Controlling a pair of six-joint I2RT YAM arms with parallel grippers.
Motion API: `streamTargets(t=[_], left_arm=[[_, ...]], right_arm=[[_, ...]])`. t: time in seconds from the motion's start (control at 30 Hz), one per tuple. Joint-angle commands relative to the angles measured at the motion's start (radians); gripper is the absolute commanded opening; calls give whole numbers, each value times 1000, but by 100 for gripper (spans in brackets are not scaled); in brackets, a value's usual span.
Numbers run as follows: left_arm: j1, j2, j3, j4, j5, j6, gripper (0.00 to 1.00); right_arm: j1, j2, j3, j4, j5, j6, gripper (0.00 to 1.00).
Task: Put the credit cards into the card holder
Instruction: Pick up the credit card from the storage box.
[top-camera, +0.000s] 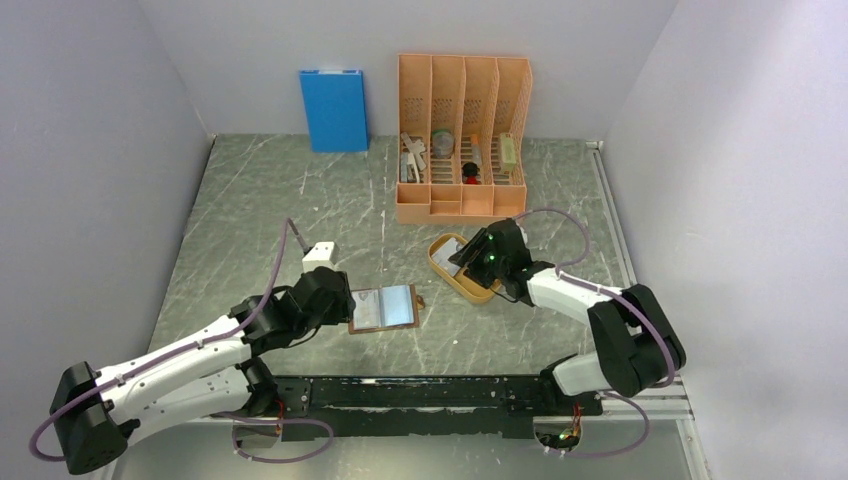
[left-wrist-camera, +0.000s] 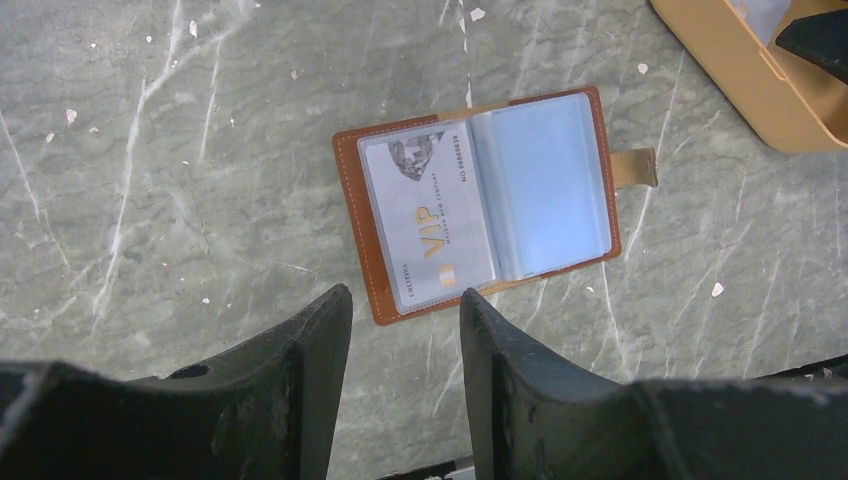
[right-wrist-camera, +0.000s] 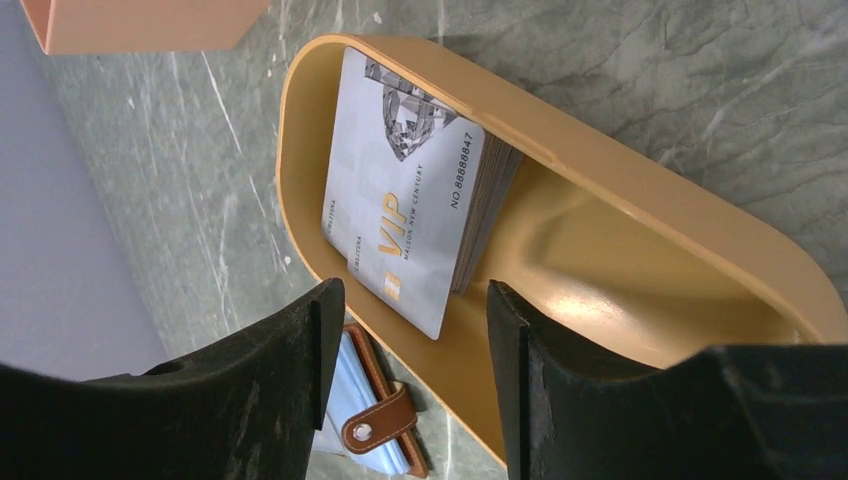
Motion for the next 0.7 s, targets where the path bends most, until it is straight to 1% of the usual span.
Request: streamTargets(t=[0.0, 0.13, 0.37, 0.67], left_arm=[[0, 0, -3, -15, -26, -10, 49], [1, 3, -5, -10, -32, -11, 49], [1, 26, -3, -18, -32, -18, 49], [0, 24, -5, -15, -32, -18, 49]], right_arm=[[-13, 22, -7, 52, 0, 31, 58], [-19, 55, -7, 65, -14, 31, 55], [-27, 96, -8, 90, -28, 30, 48], [-33, 85, -36, 115, -43, 23, 32]])
